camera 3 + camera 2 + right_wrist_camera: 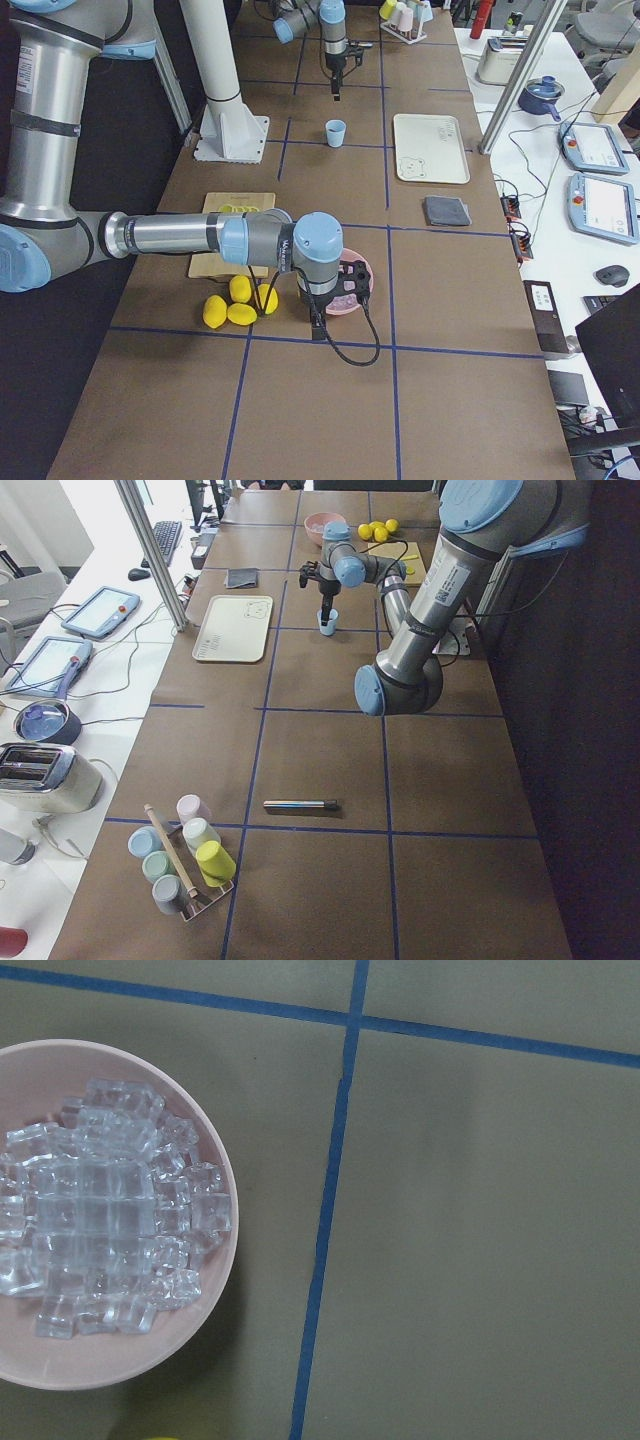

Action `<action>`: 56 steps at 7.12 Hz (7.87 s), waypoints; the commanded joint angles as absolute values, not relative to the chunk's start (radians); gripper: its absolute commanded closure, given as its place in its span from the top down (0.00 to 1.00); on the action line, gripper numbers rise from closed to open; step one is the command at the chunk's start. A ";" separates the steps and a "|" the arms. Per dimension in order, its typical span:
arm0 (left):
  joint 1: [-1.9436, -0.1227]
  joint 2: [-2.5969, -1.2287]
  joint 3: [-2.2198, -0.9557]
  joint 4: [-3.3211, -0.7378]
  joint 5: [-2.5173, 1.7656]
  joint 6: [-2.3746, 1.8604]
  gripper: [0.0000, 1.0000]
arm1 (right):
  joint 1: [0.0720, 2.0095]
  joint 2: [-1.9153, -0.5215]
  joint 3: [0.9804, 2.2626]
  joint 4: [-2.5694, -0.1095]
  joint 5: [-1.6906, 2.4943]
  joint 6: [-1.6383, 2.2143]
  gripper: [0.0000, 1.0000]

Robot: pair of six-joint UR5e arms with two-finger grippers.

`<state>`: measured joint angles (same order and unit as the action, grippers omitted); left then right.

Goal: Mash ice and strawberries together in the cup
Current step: 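Withdraw the left gripper from the cup toward the table edge, then grasp the metal masher rod with the left gripper beside the table, then carry the metal masher with the left gripper over the light-blue cup, then lower the masher tip into the light-blue cup with the left gripper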

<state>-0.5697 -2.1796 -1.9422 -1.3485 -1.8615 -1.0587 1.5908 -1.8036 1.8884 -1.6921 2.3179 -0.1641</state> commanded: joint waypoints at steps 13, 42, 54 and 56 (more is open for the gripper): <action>-1.307 -1.560 -1.481 -2.031 -2.281 -0.350 1.00 | 1.592 -1.804 1.896 -1.690 2.319 -0.164 1.00; -0.642 -2.048 -1.628 -3.110 -1.714 -0.541 0.00 | 1.592 -1.799 1.899 -1.690 2.319 -0.161 1.00; -0.374 -2.086 -1.427 -3.435 -1.401 -0.265 0.00 | 1.592 -1.802 1.905 -1.690 2.319 -0.163 1.00; -0.374 -2.086 -1.413 -3.436 -1.401 -0.261 0.00 | 1.592 -1.802 1.904 -1.690 2.319 -0.163 1.00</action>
